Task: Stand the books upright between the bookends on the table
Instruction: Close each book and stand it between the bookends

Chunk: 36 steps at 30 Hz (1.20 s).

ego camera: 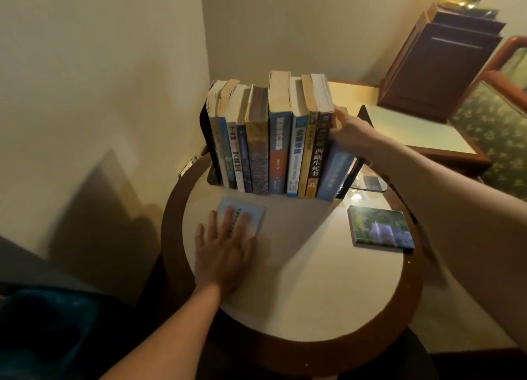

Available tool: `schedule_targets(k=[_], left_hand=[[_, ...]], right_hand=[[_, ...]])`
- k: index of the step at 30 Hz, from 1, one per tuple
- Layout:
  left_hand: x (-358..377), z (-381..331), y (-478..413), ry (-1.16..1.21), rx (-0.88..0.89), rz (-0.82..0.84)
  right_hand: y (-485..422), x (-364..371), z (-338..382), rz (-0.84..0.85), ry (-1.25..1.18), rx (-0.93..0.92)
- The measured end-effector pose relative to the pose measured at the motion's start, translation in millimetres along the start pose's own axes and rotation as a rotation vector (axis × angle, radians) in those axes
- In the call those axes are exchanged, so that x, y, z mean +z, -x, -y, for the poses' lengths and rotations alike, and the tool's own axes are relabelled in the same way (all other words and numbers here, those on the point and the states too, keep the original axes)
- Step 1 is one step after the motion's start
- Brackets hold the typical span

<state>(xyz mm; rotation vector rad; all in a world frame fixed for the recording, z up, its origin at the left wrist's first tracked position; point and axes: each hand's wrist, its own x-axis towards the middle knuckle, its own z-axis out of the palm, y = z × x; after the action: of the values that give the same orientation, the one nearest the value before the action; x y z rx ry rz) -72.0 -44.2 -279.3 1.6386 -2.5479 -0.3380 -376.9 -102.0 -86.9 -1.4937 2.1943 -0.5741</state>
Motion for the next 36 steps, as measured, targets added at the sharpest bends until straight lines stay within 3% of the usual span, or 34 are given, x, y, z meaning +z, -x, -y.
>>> schedule_targets(k=[6,14,26,32,36], left_hand=[[-0.3,0.5,-0.4,0.001,-0.002,0.012],[0.7,-1.4,0.8,0.0,-0.012,-0.015],[3.9,0.4,0.6,-0.007,0.009,-0.038],[9.3,0.0,2.0,0.045,-0.102,-0.114],[7.9,-0.7,4.6,0.08,-0.082,-0.109]], right_hand=[[12.9,5.8,-21.6,0.075,-0.414,0.01],[40.3,49.5,-38.8,-0.085,-0.721,0.068],[46.1,64.1,-35.3,-0.144,-0.748,0.055],[79.7,99.3,-44.1,-0.25,-0.683,0.184],[116.6,125.9,-51.7,-0.15,-0.568,0.194]])
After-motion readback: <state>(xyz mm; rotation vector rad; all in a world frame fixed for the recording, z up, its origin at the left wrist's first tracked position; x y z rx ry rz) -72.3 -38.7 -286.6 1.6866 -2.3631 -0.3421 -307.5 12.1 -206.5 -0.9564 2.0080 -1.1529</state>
